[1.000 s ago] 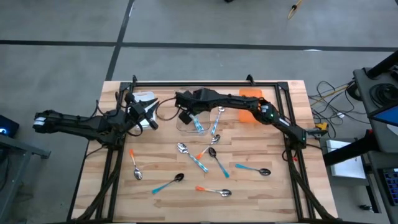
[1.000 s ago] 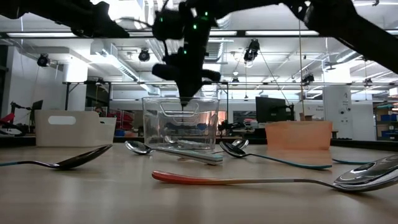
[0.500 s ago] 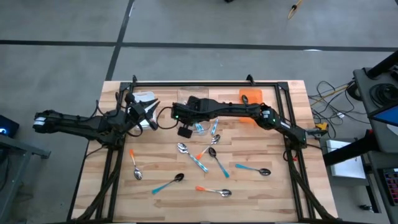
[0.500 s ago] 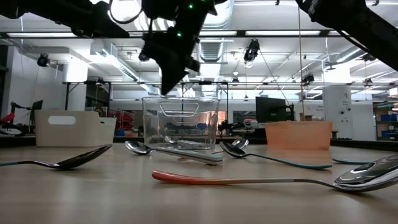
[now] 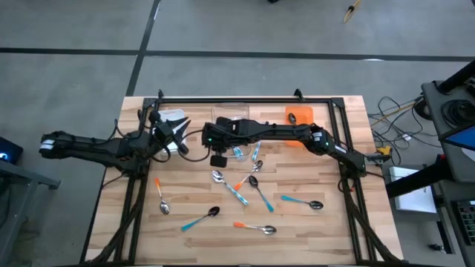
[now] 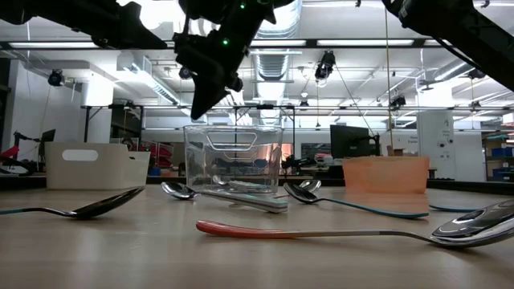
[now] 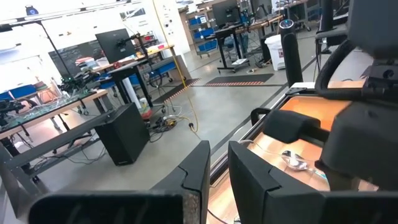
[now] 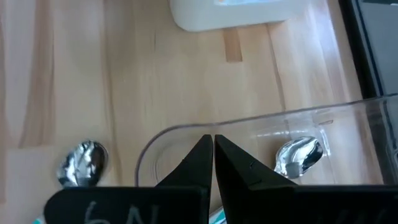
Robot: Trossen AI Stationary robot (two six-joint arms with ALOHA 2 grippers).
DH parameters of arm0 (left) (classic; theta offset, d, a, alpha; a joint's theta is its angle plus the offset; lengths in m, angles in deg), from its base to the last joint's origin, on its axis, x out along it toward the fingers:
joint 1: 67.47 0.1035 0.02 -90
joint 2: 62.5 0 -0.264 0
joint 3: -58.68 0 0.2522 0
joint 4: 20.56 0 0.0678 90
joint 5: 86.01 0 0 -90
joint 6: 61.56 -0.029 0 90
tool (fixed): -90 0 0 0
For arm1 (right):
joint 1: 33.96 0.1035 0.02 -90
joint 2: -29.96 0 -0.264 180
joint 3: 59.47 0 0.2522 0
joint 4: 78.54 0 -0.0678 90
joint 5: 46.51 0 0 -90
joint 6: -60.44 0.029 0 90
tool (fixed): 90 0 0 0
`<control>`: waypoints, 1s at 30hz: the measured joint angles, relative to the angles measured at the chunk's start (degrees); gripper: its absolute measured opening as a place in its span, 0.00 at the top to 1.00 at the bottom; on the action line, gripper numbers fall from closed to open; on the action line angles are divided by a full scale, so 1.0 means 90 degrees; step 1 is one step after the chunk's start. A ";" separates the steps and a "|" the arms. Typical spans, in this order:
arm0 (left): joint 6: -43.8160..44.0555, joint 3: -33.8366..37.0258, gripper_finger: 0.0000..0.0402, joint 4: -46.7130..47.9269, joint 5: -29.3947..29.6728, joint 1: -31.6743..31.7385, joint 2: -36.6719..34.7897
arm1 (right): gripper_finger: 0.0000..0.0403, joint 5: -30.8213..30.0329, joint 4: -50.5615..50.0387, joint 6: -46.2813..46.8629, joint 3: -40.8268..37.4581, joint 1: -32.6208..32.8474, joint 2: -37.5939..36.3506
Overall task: Sort silverware by color (type)
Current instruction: Adjust the transparent bin
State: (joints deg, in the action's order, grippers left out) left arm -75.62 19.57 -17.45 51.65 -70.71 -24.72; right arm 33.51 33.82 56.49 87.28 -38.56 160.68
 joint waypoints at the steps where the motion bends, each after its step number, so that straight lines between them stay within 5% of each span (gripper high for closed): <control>1: 0.0000 0.0000 0.90 0.0000 0.0000 0.0000 0.0000 | 0.98 0.0027 -0.0005 -0.0013 -0.0059 0.0000 0.0000; 13: 0.0021 0.0000 0.90 0.0010 -0.0018 -0.0002 0.0002 | 0.98 0.0825 0.0413 -0.0078 -0.1045 0.0128 -0.0157; 30: 0.0422 0.0000 0.90 0.0015 -0.0019 -0.0002 0.0000 | 0.98 0.1172 0.3153 0.0033 -0.3701 0.0277 -0.1508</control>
State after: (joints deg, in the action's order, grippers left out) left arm -71.83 19.57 -17.32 51.48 -70.74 -24.72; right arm 44.06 62.20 56.78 53.96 -36.07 147.11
